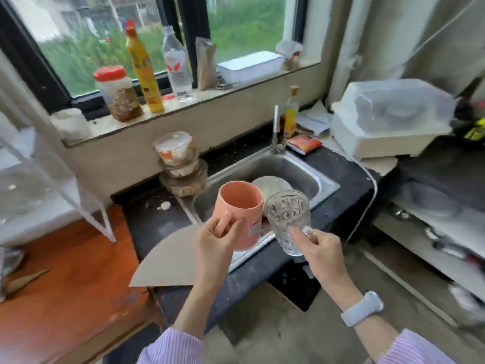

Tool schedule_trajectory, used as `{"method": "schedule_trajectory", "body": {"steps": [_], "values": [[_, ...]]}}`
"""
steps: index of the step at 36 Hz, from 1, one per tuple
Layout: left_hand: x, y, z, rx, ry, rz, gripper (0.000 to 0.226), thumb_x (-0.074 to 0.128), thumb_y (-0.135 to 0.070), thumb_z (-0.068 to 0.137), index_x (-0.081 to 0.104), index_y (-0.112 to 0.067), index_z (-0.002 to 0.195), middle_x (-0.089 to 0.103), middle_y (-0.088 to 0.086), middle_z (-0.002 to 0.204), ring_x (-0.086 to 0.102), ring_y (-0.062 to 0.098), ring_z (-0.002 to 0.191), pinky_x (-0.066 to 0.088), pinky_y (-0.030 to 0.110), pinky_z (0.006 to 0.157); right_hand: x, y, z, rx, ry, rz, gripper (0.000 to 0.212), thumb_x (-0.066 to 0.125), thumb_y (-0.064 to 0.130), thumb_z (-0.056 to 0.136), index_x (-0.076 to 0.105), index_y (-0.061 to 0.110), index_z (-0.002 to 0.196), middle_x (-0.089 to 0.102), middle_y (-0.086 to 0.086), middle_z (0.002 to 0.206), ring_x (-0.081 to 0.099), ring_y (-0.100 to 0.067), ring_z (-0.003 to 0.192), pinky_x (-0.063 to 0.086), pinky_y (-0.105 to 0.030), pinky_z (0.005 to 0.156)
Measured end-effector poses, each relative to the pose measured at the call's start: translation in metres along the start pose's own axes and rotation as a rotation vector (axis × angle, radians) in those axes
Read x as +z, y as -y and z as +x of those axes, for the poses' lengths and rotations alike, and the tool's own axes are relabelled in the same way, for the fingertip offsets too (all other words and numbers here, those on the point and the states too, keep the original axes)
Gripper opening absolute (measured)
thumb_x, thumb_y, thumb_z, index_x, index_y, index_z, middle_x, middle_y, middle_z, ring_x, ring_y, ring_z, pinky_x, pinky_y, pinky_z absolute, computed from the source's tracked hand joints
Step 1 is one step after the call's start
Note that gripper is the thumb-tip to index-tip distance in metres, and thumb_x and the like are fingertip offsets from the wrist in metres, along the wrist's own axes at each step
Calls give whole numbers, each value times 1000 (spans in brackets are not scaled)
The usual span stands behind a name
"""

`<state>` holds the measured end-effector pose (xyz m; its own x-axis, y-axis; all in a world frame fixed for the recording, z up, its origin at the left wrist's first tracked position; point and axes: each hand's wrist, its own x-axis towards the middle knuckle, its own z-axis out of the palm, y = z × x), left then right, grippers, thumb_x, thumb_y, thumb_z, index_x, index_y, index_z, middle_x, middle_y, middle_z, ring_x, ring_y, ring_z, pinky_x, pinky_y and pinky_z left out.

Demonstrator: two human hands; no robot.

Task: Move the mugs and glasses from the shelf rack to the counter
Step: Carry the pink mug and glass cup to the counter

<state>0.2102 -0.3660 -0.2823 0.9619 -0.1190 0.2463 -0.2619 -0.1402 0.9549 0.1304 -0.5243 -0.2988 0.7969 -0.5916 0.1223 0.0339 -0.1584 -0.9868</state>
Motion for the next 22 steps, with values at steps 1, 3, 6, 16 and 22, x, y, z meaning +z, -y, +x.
{"method": "schedule_trajectory", "body": {"steps": [1, 3, 6, 16, 22], "values": [[25, -3, -6, -9, 40, -9, 31, 72, -14, 78, 52, -25, 57, 57, -22, 51, 44, -2, 54, 37, 10, 49, -27, -4, -3, 17, -37, 3, 64, 68, 18, 81, 23, 22, 35, 21, 12, 35, 18, -5, 39, 16, -18, 40], [74, -8, -20, -6, 131, -6, 35, 73, -17, 77, 47, -20, 52, 51, -19, 47, 38, -3, 51, 32, 12, 47, -77, -13, -9, 61, -125, -12, 64, 67, 19, 82, 21, 23, 38, 20, 12, 36, 18, -7, 38, 16, -20, 39], [146, -15, -43, -28, 315, -45, 28, 72, -19, 77, 55, -3, 63, 54, -18, 53, 38, -7, 53, 32, 10, 49, -150, -24, -20, 86, -300, -84, 63, 66, 15, 82, 20, 22, 39, 19, 11, 36, 18, -7, 40, 14, -22, 40], [354, -45, -105, 41, 802, 2, 29, 62, -20, 82, 49, 1, 65, 41, -3, 56, 32, 5, 53, 29, 27, 51, -333, -52, -51, 241, -814, -176, 60, 59, 6, 84, 23, 22, 38, 25, 12, 36, 22, -5, 36, 17, -20, 38], [471, -66, -133, 45, 1014, -29, 25, 59, -17, 80, 50, -1, 63, 43, 2, 57, 34, 10, 57, 30, 28, 53, -422, -73, -45, 288, -989, -202, 55, 57, 7, 82, 29, 20, 37, 26, 9, 32, 23, -5, 36, 18, -18, 37]]}}
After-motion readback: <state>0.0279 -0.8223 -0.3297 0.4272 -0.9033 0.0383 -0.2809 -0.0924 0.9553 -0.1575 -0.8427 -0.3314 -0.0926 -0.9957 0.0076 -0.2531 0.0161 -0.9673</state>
